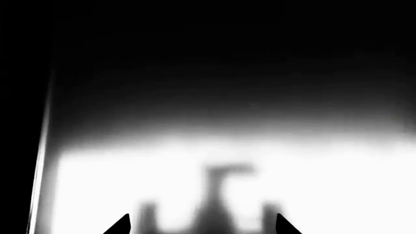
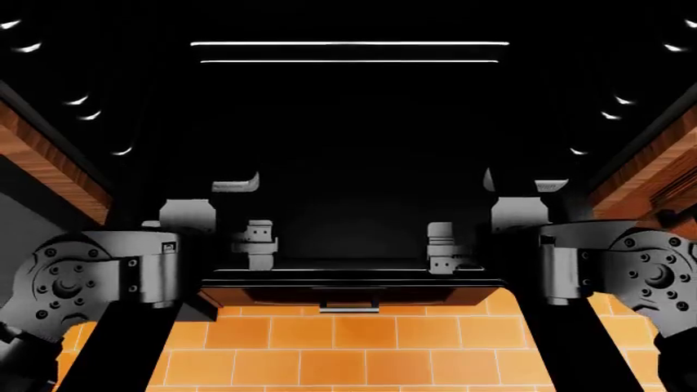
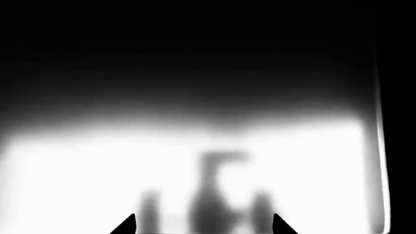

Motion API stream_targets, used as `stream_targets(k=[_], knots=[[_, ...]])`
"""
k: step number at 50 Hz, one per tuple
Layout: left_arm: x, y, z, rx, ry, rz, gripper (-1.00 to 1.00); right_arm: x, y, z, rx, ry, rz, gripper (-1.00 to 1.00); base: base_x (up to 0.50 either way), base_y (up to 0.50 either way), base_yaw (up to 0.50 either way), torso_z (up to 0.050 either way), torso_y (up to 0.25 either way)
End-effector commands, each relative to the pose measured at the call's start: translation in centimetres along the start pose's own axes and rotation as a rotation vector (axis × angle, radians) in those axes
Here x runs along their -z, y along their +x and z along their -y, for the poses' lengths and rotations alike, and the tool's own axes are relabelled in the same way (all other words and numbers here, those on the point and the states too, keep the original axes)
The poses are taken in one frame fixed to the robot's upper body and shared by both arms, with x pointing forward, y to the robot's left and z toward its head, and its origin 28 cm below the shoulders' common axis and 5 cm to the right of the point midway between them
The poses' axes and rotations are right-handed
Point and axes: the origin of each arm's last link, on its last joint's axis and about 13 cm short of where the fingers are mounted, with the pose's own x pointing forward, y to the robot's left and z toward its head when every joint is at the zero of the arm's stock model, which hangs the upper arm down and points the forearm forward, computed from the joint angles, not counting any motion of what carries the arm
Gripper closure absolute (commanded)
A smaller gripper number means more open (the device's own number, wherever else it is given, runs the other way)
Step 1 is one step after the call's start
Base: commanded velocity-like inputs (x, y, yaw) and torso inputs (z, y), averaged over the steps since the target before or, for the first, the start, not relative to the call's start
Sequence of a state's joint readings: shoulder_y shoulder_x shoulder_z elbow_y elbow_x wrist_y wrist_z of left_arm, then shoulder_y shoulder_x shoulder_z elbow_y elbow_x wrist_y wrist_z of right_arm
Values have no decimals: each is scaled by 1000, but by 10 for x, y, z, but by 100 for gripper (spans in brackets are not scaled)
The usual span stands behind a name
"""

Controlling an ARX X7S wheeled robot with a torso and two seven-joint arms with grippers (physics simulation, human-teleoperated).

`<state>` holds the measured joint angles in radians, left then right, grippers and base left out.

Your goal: Fully slide the oven rack out.

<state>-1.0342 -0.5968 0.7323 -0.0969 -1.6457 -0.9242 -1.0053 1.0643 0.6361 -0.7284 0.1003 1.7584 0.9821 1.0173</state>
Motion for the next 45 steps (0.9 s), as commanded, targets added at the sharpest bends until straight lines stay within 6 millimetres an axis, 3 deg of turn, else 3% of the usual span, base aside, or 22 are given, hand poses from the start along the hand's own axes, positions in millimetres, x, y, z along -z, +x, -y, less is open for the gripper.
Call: stream_targets(k=[1,9,19,26,35,45], knots=[[63,37,-4,-43,62,-319,-100,46,19,0,23,-84,-258,-100,0,0,0,0,-16],[83,45,-4,-56,114,-411,-100,65,25,4,24,-89,-365,-100,0,0,0,0,-17],[102,41,-9,-43,169,-559,-100,95,21,12,22,-81,-486,-100,-4,0,-2,0,-18],[113,40,-9,14,164,-660,-100,105,21,14,18,-83,-532,-100,-9,0,-4,0,-18],[125,31,-15,19,161,-728,-100,124,13,19,22,-60,-569,-100,-8,-1,-4,0,-19],[153,18,-21,13,178,-813,-100,164,3,19,11,-34,-654,-100,-9,-3,-4,0,-20]])
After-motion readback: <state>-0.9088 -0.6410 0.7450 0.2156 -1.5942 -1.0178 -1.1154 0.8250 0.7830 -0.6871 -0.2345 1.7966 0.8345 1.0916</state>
